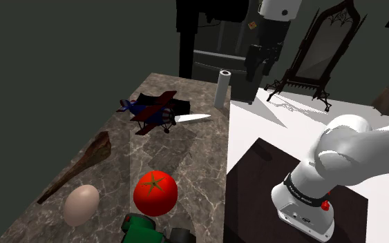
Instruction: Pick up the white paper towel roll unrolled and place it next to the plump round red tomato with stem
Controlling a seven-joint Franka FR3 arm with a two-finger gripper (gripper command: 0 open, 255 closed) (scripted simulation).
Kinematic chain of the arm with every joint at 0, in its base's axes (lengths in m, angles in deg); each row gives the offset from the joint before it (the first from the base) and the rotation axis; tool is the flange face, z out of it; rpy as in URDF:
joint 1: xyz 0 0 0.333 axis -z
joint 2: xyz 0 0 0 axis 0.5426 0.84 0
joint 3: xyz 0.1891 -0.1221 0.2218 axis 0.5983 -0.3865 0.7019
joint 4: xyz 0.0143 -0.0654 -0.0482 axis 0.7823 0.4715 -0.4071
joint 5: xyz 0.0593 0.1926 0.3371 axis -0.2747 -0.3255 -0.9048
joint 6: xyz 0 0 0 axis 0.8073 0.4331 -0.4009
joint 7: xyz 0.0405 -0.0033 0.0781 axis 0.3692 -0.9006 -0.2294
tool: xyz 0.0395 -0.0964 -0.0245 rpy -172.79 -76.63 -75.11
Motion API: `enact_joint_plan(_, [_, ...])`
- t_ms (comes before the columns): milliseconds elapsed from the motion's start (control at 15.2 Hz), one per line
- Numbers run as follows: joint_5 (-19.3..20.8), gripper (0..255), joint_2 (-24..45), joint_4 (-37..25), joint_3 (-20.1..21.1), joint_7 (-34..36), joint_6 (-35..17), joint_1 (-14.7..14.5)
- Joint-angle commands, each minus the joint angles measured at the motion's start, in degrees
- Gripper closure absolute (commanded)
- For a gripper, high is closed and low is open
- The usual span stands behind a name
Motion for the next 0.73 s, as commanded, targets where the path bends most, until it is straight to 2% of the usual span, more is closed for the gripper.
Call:
enact_joint_plan(0, [0.0, 0, 0.0, 0.0, 0.0, 0.0, 0.0, 0.0])
enact_joint_plan(660, [5.2, 0, 16.8, -5.0, -8.0, -11.0, -12.1, 1.8])
